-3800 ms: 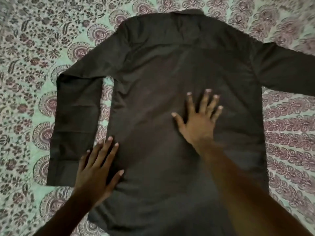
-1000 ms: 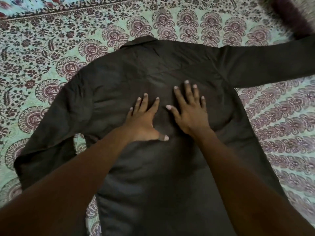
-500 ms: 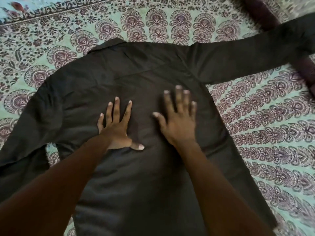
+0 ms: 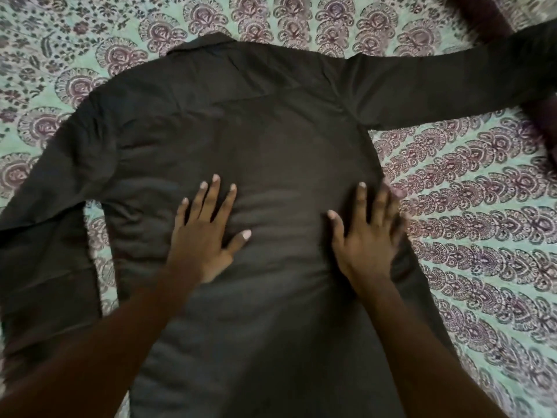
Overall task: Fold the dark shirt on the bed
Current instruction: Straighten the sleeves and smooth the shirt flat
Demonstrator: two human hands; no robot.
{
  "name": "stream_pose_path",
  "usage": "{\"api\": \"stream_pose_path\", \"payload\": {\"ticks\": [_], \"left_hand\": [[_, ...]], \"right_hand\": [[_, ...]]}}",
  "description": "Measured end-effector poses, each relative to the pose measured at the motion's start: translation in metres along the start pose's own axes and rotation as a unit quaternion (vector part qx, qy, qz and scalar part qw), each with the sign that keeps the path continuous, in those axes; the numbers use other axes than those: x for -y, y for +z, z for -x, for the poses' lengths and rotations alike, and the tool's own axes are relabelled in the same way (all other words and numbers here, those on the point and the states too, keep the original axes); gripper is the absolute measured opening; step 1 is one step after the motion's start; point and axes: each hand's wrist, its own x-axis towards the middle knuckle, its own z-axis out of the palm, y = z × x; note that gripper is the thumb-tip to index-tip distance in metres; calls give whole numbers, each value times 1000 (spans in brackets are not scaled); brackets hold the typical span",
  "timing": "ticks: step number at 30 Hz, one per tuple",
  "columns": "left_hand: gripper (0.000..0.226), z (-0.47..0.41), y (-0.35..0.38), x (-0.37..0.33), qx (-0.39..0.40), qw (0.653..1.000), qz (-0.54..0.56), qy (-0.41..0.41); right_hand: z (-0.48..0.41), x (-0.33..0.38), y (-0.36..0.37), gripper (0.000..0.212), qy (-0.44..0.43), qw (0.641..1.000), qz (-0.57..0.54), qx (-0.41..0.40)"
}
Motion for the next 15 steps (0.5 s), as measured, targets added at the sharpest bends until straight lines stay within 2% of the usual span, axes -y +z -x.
{"api": "stream_pose_path", "payload": {"ticks": [2, 5, 8, 10, 13, 15], "left_hand": [[87, 59, 20, -5, -10, 1000, -13, -9], [90, 145, 42, -18, 6, 999, -18, -26], [94, 205, 51, -34, 33, 999, 1, -9], [94, 215, 49, -38, 20, 1000, 13, -9], [91, 184, 39, -35, -22, 999, 13, -46], [91, 162, 36, -34, 2, 998, 5, -57]], "right_hand": [[2, 48, 13, 76, -103, 994, -14, -24], [20, 121, 31, 73, -233, 971, -39, 35], [46, 132, 42, 69, -315, 945, -4, 87], [58, 99, 41, 69, -287, 955, 17, 73], [70, 18, 27, 71, -177, 983, 47, 33], [80, -35, 10, 73, -93, 994, 53, 33]]}}
